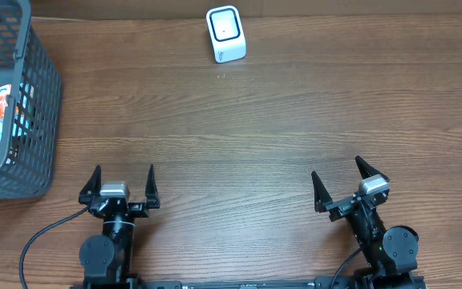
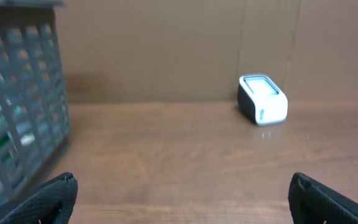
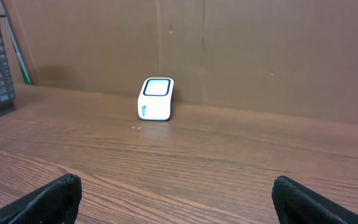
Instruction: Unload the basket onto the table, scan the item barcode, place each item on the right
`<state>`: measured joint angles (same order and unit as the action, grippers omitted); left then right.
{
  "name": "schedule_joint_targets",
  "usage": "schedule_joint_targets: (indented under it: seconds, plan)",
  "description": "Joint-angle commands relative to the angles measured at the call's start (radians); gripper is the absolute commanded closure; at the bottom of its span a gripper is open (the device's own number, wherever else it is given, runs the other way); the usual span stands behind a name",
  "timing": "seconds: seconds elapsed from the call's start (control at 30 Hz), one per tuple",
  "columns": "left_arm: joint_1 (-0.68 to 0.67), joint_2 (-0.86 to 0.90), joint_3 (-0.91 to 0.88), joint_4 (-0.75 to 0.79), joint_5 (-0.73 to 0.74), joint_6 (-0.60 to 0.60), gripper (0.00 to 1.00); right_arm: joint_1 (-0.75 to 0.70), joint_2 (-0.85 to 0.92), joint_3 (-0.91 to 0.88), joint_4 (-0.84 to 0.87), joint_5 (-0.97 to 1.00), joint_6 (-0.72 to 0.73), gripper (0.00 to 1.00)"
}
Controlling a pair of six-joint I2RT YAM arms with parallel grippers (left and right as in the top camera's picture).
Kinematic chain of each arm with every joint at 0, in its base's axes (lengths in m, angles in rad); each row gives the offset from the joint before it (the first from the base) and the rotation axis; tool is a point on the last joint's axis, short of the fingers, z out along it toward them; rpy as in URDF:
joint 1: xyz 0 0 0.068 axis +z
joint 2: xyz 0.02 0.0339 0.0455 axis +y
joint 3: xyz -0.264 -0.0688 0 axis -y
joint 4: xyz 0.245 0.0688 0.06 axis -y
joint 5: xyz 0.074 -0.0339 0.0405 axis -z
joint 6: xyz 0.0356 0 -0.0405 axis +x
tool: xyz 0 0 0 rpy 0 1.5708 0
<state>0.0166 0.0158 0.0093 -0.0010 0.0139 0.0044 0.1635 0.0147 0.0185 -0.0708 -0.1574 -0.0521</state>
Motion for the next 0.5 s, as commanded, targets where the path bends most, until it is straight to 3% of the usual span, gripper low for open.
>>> schedule_joint_targets:
  seconds: [0.0,0.47]
  plan:
    - [-0.003,-0.012,0.045,0.046,-0.017,0.026,0.00,-0.002,-0.011,-0.011,0.004,-0.001,0.000,0.00]
    - [-0.003,-0.010,0.392,0.307,-0.080,0.061,0.01,-0.002,-0.011,-0.011,0.004,-0.001,0.000,0.00]
